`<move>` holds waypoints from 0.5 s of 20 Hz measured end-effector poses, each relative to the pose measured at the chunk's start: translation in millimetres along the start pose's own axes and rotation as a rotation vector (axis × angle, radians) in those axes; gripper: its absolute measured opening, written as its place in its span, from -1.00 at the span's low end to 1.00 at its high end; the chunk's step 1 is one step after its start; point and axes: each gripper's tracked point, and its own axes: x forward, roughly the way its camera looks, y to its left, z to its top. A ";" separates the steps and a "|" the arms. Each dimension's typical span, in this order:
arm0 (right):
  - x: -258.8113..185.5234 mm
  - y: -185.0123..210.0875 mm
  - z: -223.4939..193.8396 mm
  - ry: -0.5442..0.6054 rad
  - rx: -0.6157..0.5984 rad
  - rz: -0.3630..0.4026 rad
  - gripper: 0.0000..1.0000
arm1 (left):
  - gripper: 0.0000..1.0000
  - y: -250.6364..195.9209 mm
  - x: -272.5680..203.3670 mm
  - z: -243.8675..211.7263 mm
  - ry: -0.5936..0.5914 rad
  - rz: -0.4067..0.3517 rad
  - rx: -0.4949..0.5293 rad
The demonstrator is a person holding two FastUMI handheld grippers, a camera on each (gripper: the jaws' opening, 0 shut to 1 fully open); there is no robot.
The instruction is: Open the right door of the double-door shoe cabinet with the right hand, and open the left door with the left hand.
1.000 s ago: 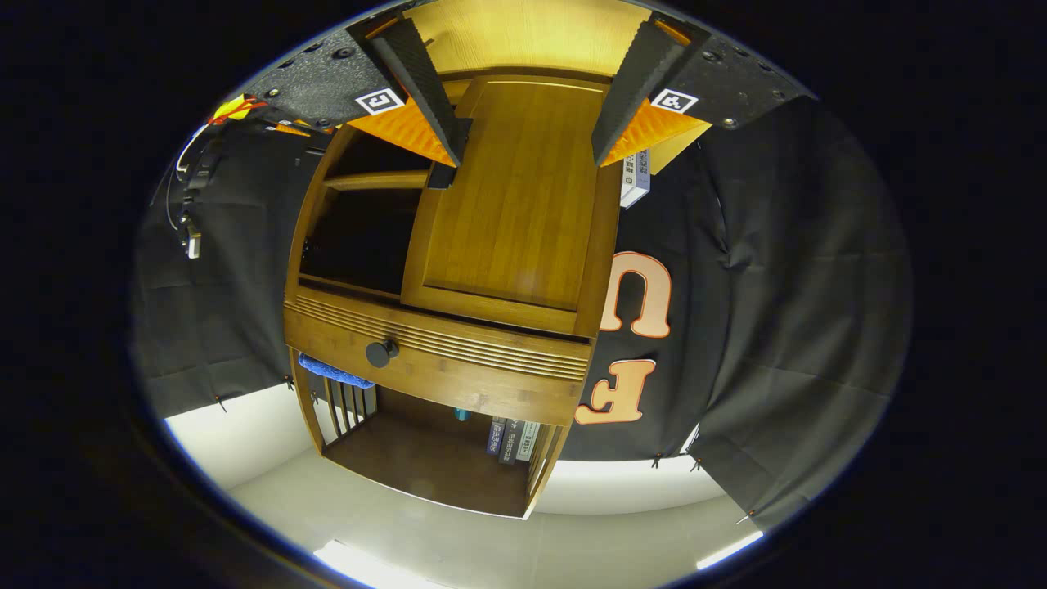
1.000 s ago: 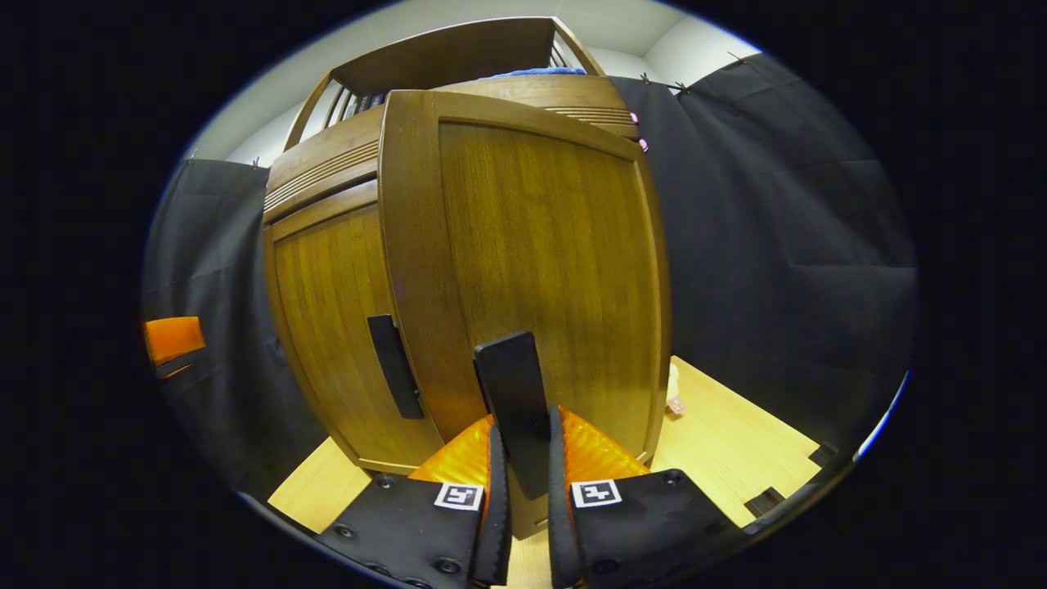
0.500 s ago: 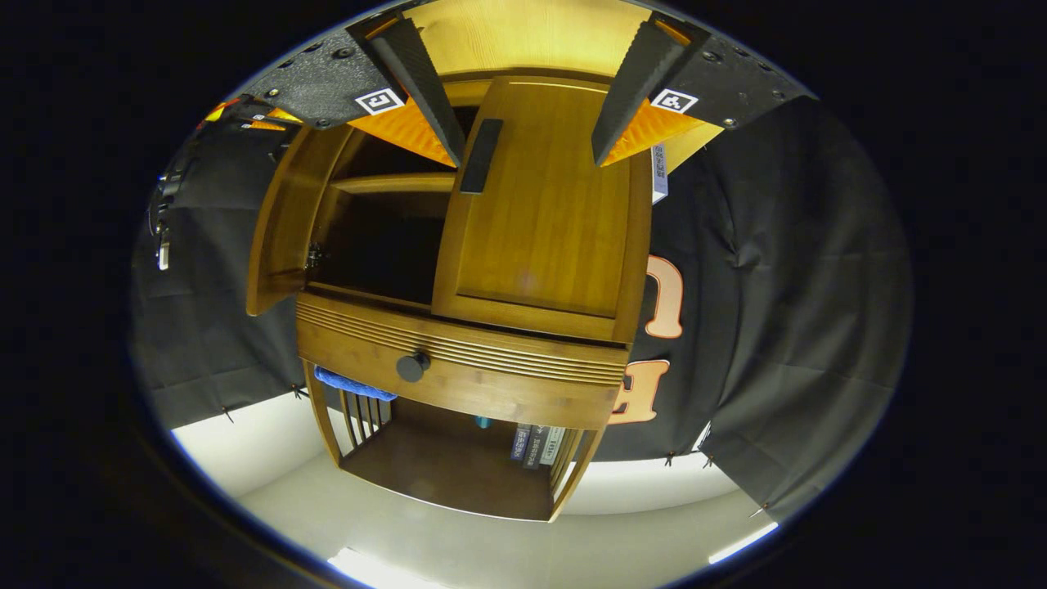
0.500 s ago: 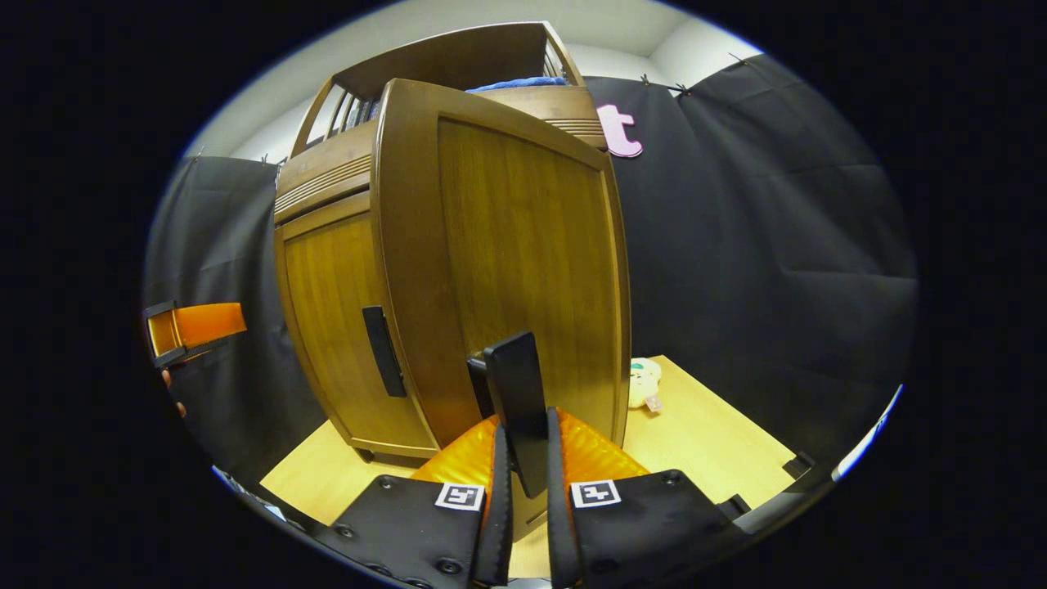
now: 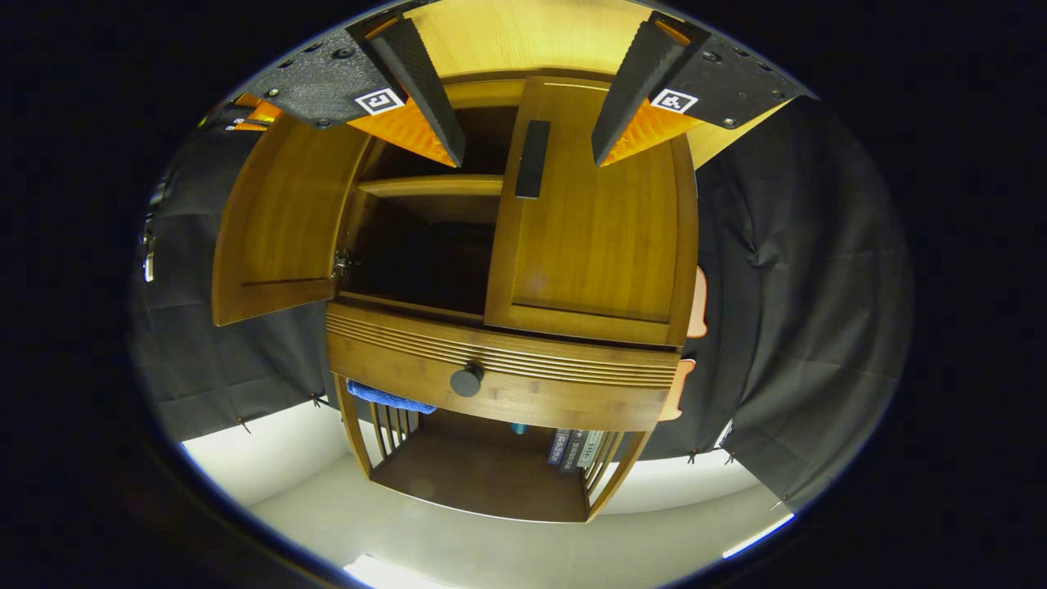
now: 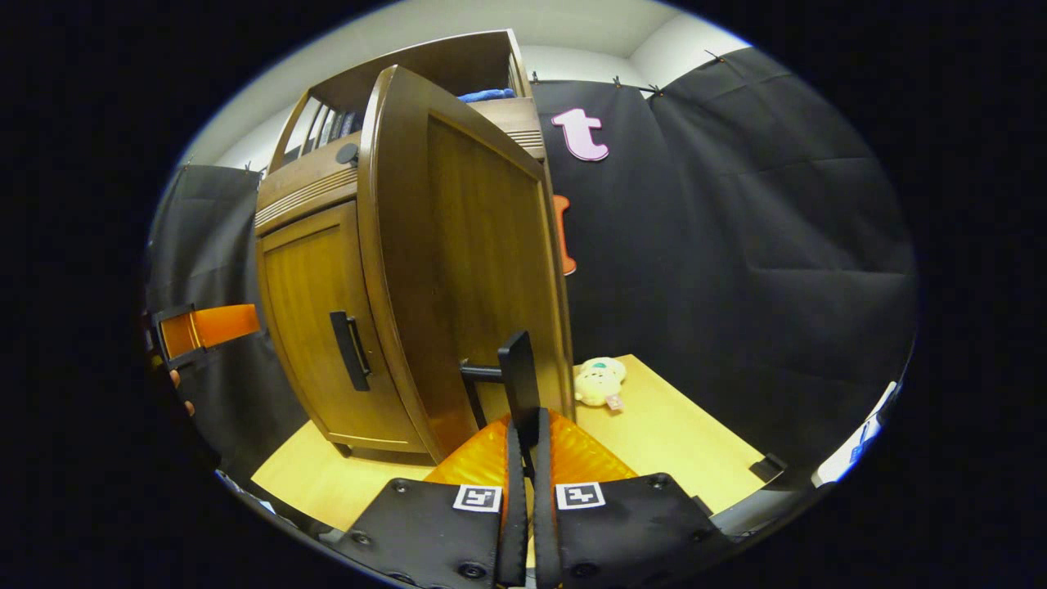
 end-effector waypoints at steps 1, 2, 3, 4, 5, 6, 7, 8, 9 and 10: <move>-1.8 -6.7 1.4 -0.004 0.001 -0.004 -0.78 | 0.82 -5.7 1.5 -0.4 -0.001 -0.002 0.000; -2.7 -12.4 2.1 -0.002 0.010 -0.004 -0.78 | 0.82 -10.9 2.8 -1.7 -0.003 -0.005 0.001; -3.3 -16.5 2.9 -0.002 0.021 -0.001 -0.79 | 0.82 -14.7 4.1 -2.6 -0.004 -0.007 0.002; -5.2 -23.5 5.5 -0.004 0.030 -0.001 -0.70 | 0.82 -18.3 6.3 -3.5 -0.003 -0.008 0.004; -6.7 -29.5 7.7 -0.008 0.032 -0.003 -0.70 | 0.82 -21.8 8.0 -4.0 -0.003 -0.009 0.004; -8.9 -36.4 9.5 -0.016 0.031 -0.007 -0.70 | 0.82 -24.4 10.4 -4.4 0.000 -0.008 0.005; -11.0 -43.6 12.5 -0.027 0.030 -0.010 -0.80 | 0.82 -26.4 11.4 -5.4 0.000 -0.005 0.006; -12.7 -50.5 15.4 -0.036 0.030 -0.015 -0.70 | 0.82 -28.9 13.0 -5.6 0.000 -0.004 0.006; -13.9 -57.6 17.9 -0.043 0.031 -0.021 -0.70 | 0.82 -31.0 13.1 -5.5 0.001 -0.003 0.007; -17.5 -66.3 19.7 -0.047 0.033 -0.029 -0.70 | 0.82 -31.4 14.8 -5.2 0.000 0.000 0.007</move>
